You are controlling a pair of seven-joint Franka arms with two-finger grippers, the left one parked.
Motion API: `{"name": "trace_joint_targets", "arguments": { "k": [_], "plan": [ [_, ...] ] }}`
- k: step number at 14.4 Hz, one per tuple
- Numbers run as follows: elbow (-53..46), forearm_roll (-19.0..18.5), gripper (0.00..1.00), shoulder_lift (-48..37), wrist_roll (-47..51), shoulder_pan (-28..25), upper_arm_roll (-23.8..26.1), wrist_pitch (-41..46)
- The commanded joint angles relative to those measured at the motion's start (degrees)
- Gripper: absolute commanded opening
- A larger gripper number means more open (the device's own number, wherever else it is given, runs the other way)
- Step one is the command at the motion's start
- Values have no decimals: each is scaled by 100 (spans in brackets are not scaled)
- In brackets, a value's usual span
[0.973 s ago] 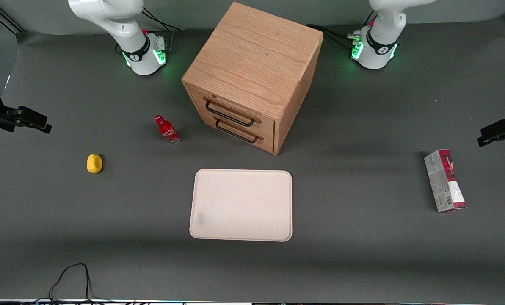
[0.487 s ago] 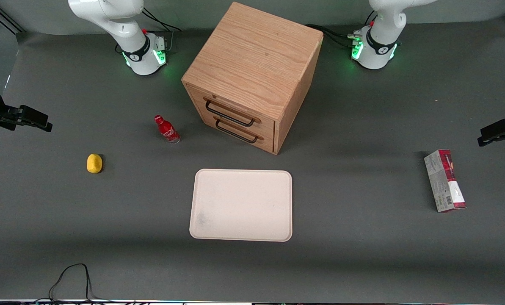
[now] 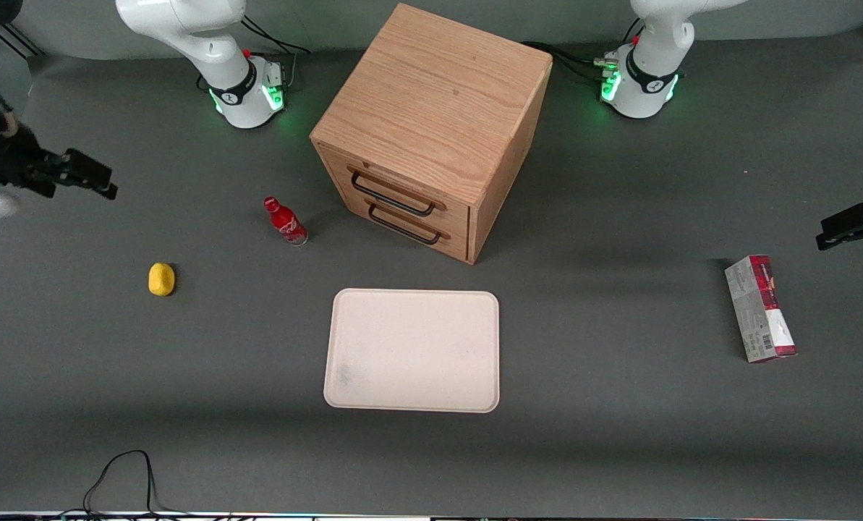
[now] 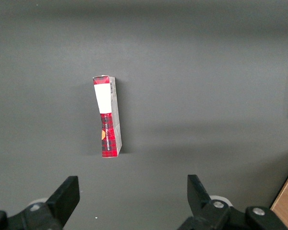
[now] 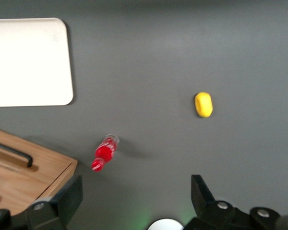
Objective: Place coke bottle on tray
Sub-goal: 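Move the open right gripper over the red Coca-Cola bottle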
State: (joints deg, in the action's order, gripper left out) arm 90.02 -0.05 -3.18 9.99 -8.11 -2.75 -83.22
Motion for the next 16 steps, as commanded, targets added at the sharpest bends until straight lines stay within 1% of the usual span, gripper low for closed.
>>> {"name": "trace_joint_targets", "arguments": {
  "k": [1,5,8,13,16],
  "plan": [
    [769,75,100,-612,590,-453,-41,-255],
    [2315,66,100,-1569,1031,-1156,-41,-1080],
    [2836,66,100,-1817,1040,-1508,-33,-1188],
    [3609,66,100,-2291,1040,-1659,-33,-1249],
    [3672,75,100,-2153,1040,-1659,-41,-1476]
  ]
}}
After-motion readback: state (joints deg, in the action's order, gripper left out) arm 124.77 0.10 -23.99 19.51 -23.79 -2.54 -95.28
